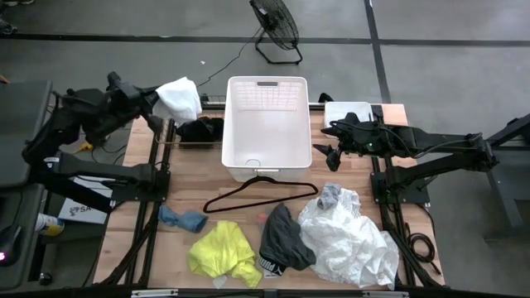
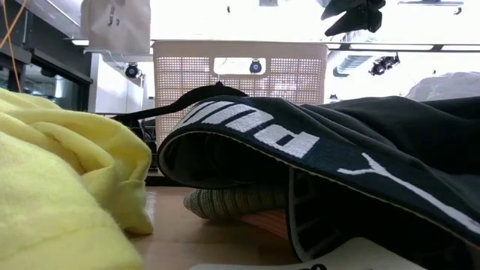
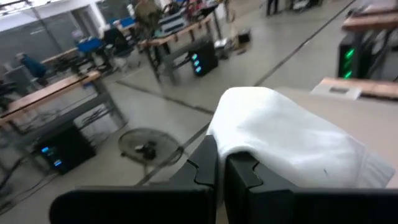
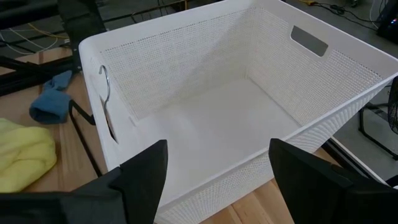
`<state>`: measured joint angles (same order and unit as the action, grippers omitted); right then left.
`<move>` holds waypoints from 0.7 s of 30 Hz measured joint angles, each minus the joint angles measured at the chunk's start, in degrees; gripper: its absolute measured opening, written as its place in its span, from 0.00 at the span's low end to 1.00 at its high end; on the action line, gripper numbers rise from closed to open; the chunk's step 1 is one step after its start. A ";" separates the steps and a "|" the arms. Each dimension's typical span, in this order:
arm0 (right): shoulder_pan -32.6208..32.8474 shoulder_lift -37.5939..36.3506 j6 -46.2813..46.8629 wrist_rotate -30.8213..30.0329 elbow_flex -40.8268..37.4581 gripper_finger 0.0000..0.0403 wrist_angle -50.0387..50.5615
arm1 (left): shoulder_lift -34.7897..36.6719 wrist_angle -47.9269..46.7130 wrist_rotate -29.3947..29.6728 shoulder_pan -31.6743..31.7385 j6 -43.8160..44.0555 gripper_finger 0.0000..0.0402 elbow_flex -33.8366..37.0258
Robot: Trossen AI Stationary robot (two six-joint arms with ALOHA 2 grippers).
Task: Pick & Place Cloths
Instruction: Put the white underwear into the wire basket
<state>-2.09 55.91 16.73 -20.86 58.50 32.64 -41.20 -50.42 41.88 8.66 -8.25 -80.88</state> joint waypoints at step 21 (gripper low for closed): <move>0.00 -0.01 0.00 -0.04 0.00 0.67 -0.02 | -14.93 -14.59 8.34 4.67 1.01 0.00 0.11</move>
<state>-2.09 55.90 16.73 -20.91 58.50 32.62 -56.13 -65.01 50.23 13.33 -7.24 -80.77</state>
